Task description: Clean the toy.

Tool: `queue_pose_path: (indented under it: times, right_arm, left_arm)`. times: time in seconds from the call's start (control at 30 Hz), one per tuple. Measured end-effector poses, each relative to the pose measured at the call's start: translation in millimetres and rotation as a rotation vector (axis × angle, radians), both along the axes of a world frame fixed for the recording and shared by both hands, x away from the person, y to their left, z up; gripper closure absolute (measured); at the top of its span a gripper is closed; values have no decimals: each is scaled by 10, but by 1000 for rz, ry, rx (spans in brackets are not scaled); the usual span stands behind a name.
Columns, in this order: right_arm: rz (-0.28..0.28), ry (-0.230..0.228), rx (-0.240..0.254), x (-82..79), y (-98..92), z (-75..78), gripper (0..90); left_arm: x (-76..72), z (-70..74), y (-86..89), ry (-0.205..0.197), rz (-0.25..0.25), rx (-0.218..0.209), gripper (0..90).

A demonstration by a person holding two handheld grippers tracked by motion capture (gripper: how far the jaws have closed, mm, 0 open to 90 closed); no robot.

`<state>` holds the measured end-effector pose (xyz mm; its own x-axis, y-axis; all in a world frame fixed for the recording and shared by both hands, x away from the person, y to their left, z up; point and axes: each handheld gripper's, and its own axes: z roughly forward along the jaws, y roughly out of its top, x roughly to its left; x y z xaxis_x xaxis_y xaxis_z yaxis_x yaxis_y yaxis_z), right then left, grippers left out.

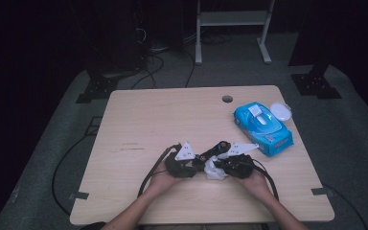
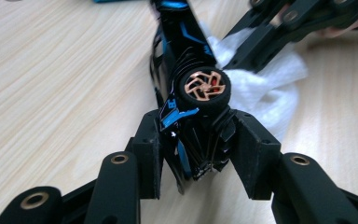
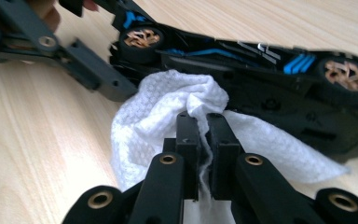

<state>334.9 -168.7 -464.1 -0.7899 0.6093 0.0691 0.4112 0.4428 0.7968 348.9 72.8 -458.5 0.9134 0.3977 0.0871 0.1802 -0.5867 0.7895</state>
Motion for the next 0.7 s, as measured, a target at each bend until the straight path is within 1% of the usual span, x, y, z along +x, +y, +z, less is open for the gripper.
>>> queue_pose_path:
  times: [0.1,0.17,0.23,0.3,0.33,0.37,0.43,0.47,0.53,0.57,0.67,0.7]
  right_arm:
    - [6,-11,1,-23,-1,28,842]
    - [-4,-13,9,-32,-20,56,842]
    - [-10,-25,13,-40,-49,90,842]
    - [-24,-40,31,-47,-81,152,842]
    - [-29,-56,43,-43,-96,208,842]
    - [-33,-64,49,-37,-95,244,842]
    - [-44,-86,59,-4,-71,335,841]
    - [-45,-95,64,24,-46,372,841]
    - [-48,-105,74,78,35,427,842]
    - [-47,-102,77,103,88,443,841]
    - [-45,-114,16,178,278,425,842]
    - [-39,-113,7,203,327,404,841]
  left_arm:
    - [28,-2,38,0,10,-2,577]
    - [50,1,72,4,17,-11,577]
    - [69,10,112,2,22,-9,579]
    - [88,20,149,-1,32,-14,580]
    - [95,24,163,-4,32,-12,581]
    - [101,23,172,-2,36,-23,581]
    - [107,20,185,4,37,-27,581]
    - [105,15,184,0,36,-26,582]
    - [99,14,182,-4,32,-20,581]
    - [94,10,178,-5,32,-25,581]
    - [92,9,179,-6,24,-25,581]
    - [91,11,182,-8,21,-20,581]
